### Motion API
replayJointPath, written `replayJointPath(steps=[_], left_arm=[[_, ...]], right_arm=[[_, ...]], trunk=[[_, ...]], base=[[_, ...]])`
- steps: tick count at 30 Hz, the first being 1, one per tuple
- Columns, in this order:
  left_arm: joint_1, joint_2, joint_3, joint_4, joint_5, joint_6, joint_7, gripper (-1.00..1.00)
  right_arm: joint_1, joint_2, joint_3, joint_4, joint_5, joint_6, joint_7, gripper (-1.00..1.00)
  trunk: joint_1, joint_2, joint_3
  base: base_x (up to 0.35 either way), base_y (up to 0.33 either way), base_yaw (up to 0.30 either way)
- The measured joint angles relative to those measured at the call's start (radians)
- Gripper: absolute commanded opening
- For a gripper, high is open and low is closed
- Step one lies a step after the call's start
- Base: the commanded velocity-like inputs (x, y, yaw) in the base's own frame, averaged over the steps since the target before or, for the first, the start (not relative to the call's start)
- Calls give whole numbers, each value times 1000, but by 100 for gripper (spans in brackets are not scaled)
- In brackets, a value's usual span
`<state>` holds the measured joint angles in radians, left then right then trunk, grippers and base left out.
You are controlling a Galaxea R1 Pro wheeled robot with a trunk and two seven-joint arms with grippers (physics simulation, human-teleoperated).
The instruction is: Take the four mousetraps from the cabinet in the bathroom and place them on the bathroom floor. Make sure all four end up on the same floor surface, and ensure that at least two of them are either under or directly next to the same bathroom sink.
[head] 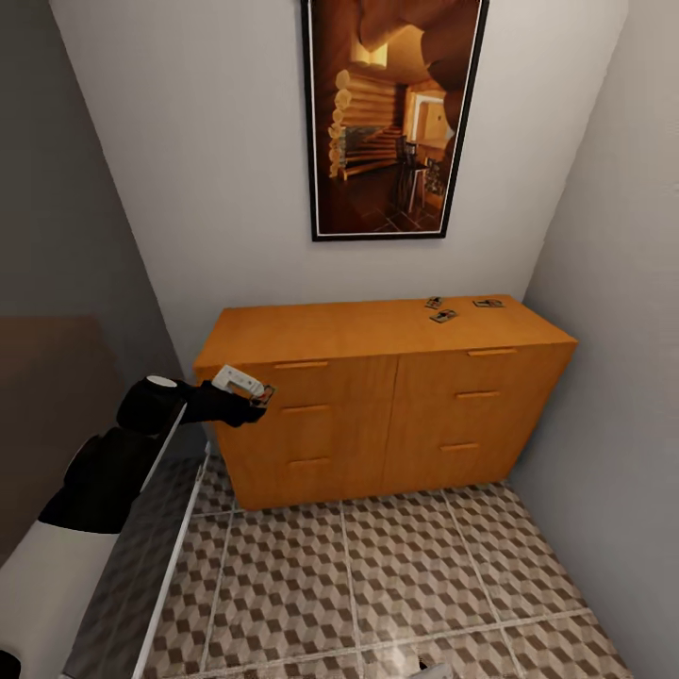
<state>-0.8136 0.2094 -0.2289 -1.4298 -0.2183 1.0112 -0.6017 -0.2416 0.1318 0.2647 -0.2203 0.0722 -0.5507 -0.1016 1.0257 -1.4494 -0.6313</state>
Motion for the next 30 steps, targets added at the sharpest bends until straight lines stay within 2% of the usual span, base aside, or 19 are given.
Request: replayJointPath(steps=[5,13,18,21,23,24,25,26,27,29,30], left_arm=[[0,0,-1,17,0,-1,0,-100],[1,-6,-7,134,0,-7,-3,-100],[6,-8,-17,228,-1,-35,-5,-100],[8,-13,-40,327,0,-99,-5,-100],[9,-36,-58,460,0,-203,-4,-100],[9,-45,-60,502,1,-233,-3,-100],[9,-64,-64,585,0,-294,-3,-100],[9,-73,-65,634,0,-328,-3,-100],[9,-91,-67,725,-2,-397,-2,-100],[9,-108,-67,834,-3,-482,-2,-100],[9,-124,-68,941,-4,-577,4,-100]], right_arm=[[0,0,0,0,0,0,0,100],[0,0,0,0,0,0,0,100],[0,0,0,0,0,0,0,100],[0,0,0,0,0,0,0,100],[0,0,0,0,0,0,0,100],[0,0,0,0,0,0,0,100],[0,0,0,0,0,0,0,100],[0,0,0,0,0,-1,0,100],[0,0,0,0,0,-1,0,100],[0,0,0,0,0,-1,0,100],[0,0,0,0,0,-1,0,100]], trunk=[[0,0,0],[-1,0,0],[-1,0,0],[-1,0,0],[-1,0,0],[-1,0,0],[-1,0,0],[-1,0,0],[-1,0,0],[-1,0,0],[-1,0,0]], base=[[-254,0,0],[-40,0,0],[-5,0,0],[-1,0,0],[0,0,0],[0,0,0],[0,0,0],[0,0,0],[0,0,0],[0,0,0],[0,0,0]])
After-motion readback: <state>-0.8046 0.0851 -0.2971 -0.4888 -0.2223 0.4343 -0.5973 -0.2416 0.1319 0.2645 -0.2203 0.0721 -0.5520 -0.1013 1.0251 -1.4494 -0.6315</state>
